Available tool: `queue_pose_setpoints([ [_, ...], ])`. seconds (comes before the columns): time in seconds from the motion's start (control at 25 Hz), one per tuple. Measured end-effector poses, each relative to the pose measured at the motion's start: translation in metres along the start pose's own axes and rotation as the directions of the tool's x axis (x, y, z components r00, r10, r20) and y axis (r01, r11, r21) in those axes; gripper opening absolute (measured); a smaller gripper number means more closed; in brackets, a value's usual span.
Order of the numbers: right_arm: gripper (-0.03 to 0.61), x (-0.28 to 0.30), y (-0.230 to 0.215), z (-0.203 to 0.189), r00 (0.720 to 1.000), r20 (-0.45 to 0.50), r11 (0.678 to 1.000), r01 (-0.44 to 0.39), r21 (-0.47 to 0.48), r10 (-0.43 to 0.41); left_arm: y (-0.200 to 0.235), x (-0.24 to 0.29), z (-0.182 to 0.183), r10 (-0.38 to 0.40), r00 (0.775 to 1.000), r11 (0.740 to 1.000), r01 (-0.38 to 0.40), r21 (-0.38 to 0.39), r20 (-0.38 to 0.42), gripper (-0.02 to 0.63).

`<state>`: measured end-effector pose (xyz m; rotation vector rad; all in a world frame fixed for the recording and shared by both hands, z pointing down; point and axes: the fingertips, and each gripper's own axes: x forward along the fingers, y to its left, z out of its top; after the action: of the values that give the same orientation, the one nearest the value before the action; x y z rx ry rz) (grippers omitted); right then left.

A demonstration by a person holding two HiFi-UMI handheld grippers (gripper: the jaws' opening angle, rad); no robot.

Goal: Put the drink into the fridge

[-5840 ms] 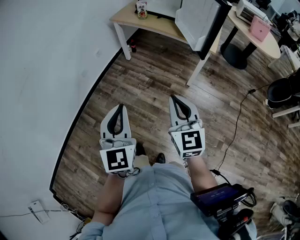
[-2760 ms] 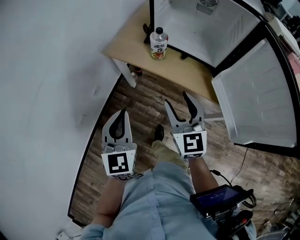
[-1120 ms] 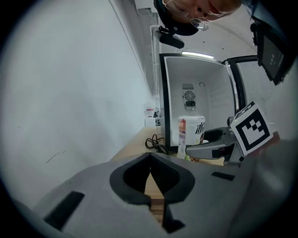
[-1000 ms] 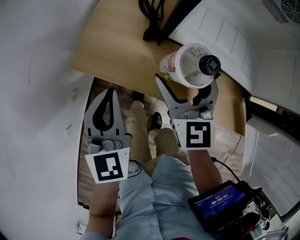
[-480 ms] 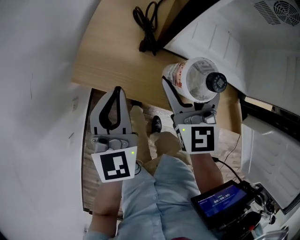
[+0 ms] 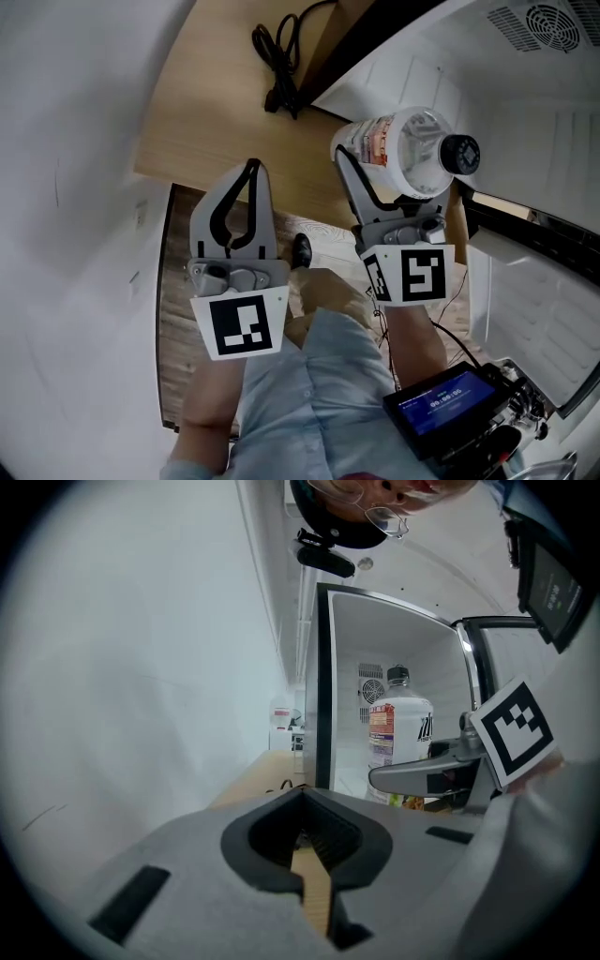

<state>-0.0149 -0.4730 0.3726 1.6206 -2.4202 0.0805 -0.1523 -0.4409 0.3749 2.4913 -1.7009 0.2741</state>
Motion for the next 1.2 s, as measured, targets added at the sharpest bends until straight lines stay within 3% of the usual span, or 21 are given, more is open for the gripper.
queue_pose_setpoints([
  [0.44,0.407,0.026,-0.043,0.019,0.997,0.022,0.997,0.071,0.019,-0.071,0.005,0.027,0.004,-0.022,0.999,0.999,0.023,-0.036,0.028,0.008],
  [0.76,0.407,0.054,-0.079,0.022,0.993,0.04,0.994,0.111,0.021,-0.112,0.007,0.031,-0.003,-0.03,1.0,0.999,0.03,-0.032,0.007,0.008],
  [0.96,0.407,0.055,-0.093,0.045,0.985,0.073,0.988,0.157,0.007,-0.157,0.01,0.017,0.009,-0.039,0.999,0.999,0.04,-0.036,0.018,0.009],
  [1.2,0.408,0.087,-0.114,0.019,0.988,0.07,0.991,0.135,0.014,-0.136,0.011,0.025,-0.013,-0.008,1.0,1.0,0.007,-0.03,-0.017,0.009],
])
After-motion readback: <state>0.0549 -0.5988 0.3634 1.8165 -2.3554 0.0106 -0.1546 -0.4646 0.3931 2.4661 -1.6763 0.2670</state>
